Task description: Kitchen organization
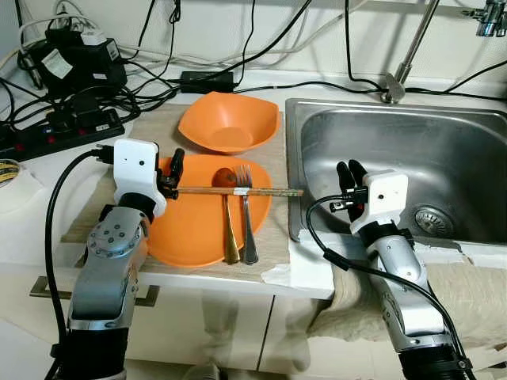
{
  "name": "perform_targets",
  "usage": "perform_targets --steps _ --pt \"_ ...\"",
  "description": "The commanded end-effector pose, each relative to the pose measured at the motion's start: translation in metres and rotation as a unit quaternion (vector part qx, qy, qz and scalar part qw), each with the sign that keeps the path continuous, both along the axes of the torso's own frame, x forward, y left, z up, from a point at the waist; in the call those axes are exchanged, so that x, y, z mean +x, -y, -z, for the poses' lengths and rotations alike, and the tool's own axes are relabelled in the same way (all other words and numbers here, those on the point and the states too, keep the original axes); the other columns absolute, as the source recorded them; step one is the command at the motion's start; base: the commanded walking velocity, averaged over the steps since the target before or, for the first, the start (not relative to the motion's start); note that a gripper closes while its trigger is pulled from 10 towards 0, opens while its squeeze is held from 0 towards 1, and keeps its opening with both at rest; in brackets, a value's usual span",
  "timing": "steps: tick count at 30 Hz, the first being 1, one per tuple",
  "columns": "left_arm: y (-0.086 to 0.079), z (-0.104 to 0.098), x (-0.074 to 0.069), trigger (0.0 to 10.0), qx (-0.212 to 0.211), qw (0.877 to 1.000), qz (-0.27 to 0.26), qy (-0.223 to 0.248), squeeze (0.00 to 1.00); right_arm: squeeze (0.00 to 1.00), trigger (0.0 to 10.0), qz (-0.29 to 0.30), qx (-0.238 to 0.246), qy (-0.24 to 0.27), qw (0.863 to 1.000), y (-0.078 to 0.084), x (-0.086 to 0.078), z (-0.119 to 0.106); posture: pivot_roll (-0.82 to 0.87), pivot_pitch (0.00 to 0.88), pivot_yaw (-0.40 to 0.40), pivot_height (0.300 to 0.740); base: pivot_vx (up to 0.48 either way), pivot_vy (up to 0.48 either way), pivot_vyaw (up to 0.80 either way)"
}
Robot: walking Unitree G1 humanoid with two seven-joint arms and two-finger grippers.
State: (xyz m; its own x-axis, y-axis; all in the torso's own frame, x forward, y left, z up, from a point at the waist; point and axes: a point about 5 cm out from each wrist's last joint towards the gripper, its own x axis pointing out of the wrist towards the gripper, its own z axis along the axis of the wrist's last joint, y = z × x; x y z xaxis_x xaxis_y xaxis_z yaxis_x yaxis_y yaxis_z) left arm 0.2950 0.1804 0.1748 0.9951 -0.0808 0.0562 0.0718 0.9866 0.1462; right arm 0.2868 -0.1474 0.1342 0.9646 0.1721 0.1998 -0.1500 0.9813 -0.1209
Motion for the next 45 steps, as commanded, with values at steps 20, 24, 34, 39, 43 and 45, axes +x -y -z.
perform_targets --steps 20,24,34,39,43,45 --pt "0.004 -0.038 0.019 10.0 0.115 0.979 0.163 -0.040 0.00 0.00 10.0 -0.064 0.021 -0.036 0.997 0.000 0.013 -0.009 0.09 0.000 0.024 0.740 0.000 0.000 0.00" --pt "0.002 -0.043 0.021 10.0 0.117 0.973 0.192 -0.050 0.00 0.00 10.0 -0.083 0.034 -0.044 0.995 0.002 0.015 -0.015 0.08 0.000 0.024 0.740 0.000 0.000 0.00" --pt "-0.010 -0.062 0.023 10.0 0.137 0.949 0.271 -0.081 0.00 0.00 10.0 -0.111 0.045 -0.067 0.990 -0.002 0.015 -0.013 0.08 0.000 0.019 0.740 0.000 0.000 0.00" --pt "-0.015 -0.064 0.020 10.0 0.144 0.937 0.302 -0.100 0.00 0.00 10.0 -0.125 0.056 -0.072 0.988 -0.003 0.015 -0.017 0.08 0.000 0.020 0.740 0.000 0.000 0.00" --pt "-0.016 -0.064 0.016 10.0 0.156 0.919 0.343 -0.118 0.00 0.00 10.0 -0.134 0.060 -0.074 0.986 -0.002 0.017 -0.022 0.08 0.000 0.021 0.740 0.000 0.000 0.00" --pt "-0.013 -0.060 0.010 10.0 0.165 0.899 0.382 -0.135 0.00 0.00 10.0 -0.136 0.061 -0.077 0.986 -0.003 0.017 -0.021 0.08 0.000 0.020 0.740 0.000 0.000 0.00"
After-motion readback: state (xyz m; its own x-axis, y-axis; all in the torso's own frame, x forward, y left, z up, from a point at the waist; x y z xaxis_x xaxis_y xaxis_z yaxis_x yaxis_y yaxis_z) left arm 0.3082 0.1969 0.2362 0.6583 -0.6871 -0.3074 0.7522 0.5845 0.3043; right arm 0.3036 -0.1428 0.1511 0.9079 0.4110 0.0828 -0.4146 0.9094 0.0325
